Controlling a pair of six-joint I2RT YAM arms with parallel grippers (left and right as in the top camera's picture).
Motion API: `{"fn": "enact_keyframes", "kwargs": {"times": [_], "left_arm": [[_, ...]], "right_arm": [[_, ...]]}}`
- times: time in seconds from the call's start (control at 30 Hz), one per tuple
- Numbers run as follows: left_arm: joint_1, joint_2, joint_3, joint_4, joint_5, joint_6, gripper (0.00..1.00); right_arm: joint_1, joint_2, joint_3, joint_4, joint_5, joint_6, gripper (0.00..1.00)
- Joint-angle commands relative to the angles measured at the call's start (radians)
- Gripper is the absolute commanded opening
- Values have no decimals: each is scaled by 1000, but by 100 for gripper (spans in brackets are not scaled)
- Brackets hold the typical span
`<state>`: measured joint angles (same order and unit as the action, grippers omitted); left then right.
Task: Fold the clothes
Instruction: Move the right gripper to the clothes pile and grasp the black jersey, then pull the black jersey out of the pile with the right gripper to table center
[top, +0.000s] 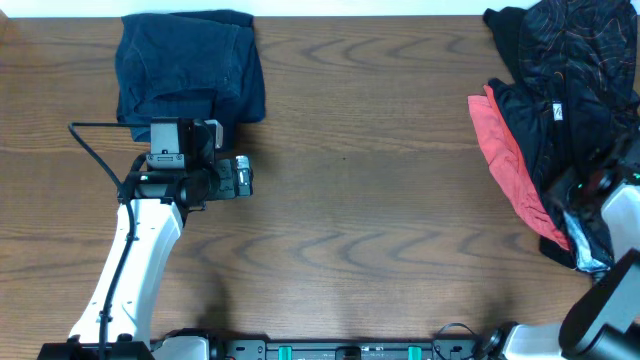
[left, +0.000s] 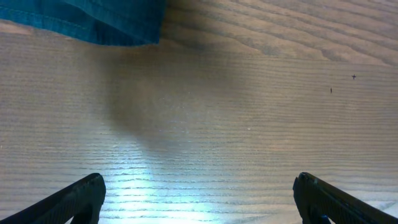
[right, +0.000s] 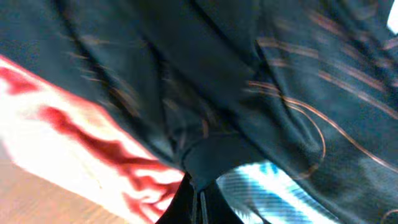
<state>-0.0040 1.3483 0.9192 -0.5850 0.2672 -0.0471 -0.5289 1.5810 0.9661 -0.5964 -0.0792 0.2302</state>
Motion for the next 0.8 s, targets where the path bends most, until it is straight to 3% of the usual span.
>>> {"fn": "enact_keyframes", "kwargs": {"times": [0.0, 0.13, 0.33, 0.77], "left_arm": [[-5, 5, 17, 6, 10, 17, 98], [-5, 5, 17, 12, 10, 17, 98], [-5, -15, 24, 20, 10, 17, 98], [131, -305, 30, 11, 10, -18, 98]], "right_arm": [[0, -78, 72, -31, -137, -38, 1], [52, -148, 166, -155, -211, -72, 1], [267, -222, 264, -277, -211, -78, 1], [909, -144, 265, -85, -176, 110, 1]]}}
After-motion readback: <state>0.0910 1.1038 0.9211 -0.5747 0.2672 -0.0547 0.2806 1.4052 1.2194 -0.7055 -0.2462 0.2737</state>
